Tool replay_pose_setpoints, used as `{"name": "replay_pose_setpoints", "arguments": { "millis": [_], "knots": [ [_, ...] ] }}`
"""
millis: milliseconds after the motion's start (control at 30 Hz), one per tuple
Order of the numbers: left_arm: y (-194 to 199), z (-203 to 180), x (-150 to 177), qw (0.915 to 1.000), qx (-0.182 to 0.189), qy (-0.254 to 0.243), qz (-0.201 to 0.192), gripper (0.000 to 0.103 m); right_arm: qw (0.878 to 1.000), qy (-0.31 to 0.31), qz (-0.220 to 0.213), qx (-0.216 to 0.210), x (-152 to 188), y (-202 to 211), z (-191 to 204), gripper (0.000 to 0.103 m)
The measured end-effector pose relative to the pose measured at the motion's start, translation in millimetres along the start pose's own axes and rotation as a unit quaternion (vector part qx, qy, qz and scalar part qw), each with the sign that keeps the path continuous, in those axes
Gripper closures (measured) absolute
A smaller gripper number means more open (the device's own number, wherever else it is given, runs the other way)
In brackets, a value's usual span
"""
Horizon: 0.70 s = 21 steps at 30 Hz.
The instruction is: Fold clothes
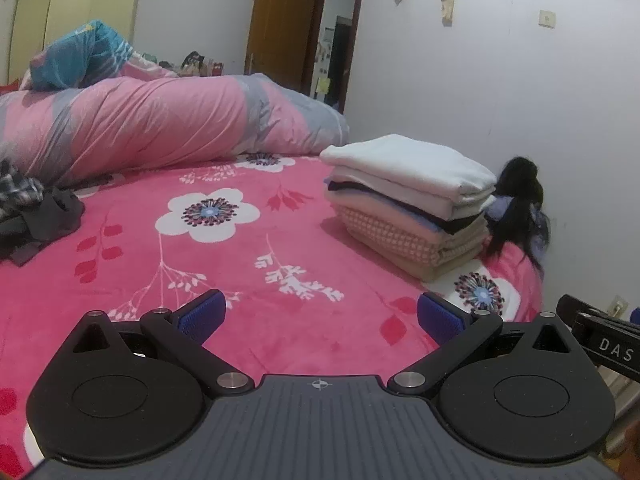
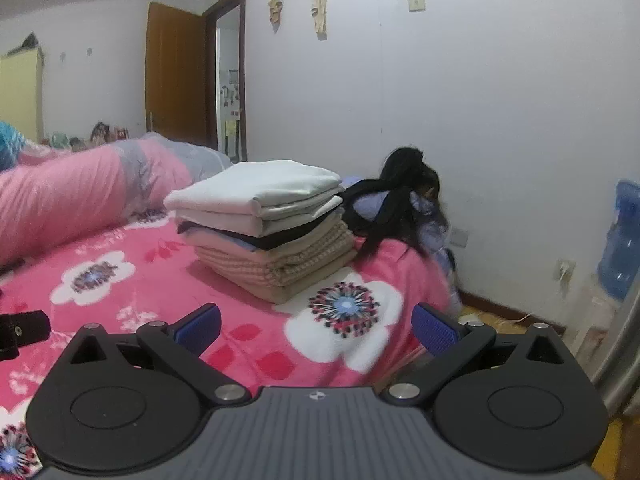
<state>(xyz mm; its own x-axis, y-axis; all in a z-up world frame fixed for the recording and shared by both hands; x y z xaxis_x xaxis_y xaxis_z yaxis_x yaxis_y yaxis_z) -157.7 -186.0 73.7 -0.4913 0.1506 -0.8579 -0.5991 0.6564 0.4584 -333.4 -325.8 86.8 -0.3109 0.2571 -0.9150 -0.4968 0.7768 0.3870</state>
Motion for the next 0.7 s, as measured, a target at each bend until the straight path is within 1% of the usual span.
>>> {"name": "replay_pose_setpoints", "arguments": {
  "millis": [200, 367, 700],
  "knots": [
    [-1, -5, 3, 0.9997, -0.003, -0.025, 0.000, 0.000, 1.000, 0.018, -0.024, 0.007, -2, 2, 8, 0.000],
    [-2, -7, 6, 0.9993, -0.011, -0.036, 0.002, 0.000, 0.999, 0.033, -0.020, 0.011, 3, -3, 14, 0.000],
    [-4, -10, 8, 0.9985, -0.009, -0.053, 0.006, 0.000, 1.000, 0.027, -0.004, 0.006, 8, -8, 12, 0.000]
  ]
}}
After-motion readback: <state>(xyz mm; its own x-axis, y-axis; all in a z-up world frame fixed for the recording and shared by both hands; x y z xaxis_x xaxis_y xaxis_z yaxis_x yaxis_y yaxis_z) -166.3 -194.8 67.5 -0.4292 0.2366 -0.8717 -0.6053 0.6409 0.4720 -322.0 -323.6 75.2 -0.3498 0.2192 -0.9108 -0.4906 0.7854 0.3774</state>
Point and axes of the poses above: each gripper's, at about its wrist camera, not at the fingertips, and y roughly against the way its jaws point, z to its left, x to its underside, the point moved 3 cm from there along -y, roughly the way its jaws point, and after that the axes turned 7 degrees about y, right-handed, at the moved point
